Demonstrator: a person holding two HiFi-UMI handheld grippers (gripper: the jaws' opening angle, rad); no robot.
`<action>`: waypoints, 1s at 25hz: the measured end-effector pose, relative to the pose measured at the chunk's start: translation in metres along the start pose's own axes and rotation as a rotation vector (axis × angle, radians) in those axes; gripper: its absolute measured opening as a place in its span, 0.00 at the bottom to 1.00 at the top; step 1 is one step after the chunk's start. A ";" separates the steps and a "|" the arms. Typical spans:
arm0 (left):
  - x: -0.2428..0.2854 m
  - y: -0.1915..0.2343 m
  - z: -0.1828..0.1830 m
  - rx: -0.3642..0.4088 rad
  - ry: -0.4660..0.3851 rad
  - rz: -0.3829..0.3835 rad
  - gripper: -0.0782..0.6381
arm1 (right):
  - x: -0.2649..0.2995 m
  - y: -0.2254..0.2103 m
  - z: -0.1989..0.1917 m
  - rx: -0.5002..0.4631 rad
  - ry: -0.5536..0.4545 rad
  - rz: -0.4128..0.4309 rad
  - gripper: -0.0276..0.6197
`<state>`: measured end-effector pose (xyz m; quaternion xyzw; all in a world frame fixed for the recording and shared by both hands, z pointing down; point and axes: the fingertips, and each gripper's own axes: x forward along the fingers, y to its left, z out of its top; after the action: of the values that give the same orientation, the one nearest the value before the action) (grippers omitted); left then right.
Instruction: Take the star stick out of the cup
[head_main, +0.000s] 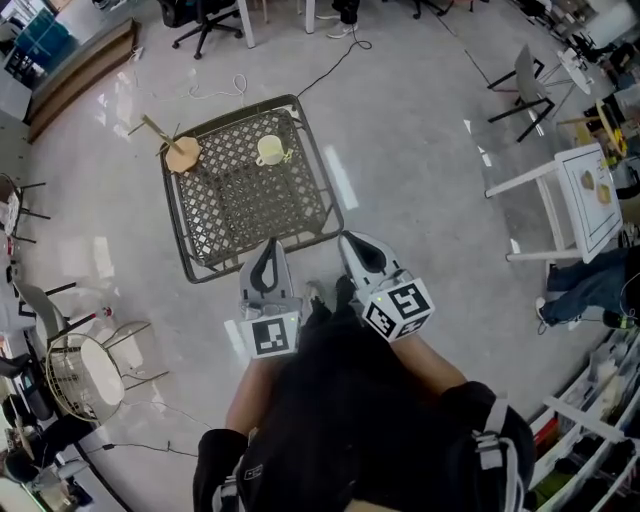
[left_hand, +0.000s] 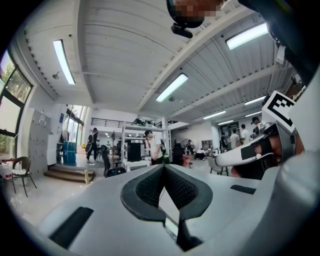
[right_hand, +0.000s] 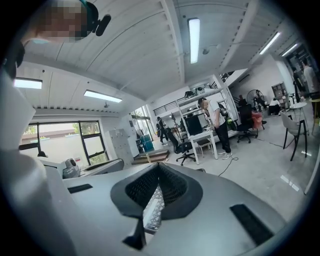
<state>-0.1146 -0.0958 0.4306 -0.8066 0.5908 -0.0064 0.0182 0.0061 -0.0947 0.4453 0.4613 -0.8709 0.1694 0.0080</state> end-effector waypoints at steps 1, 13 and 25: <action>0.007 0.002 -0.005 0.013 0.008 0.001 0.13 | 0.006 -0.004 0.001 0.003 0.002 -0.003 0.06; 0.086 0.018 -0.060 0.146 0.054 0.008 0.13 | 0.078 -0.044 0.008 0.003 0.042 0.053 0.06; 0.188 0.042 -0.181 0.154 0.306 -0.007 0.16 | 0.160 -0.107 0.030 0.021 0.113 0.114 0.06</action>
<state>-0.1034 -0.2917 0.6077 -0.7946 0.5816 -0.1742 -0.0103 0.0052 -0.2871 0.4753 0.4007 -0.8922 0.2042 0.0425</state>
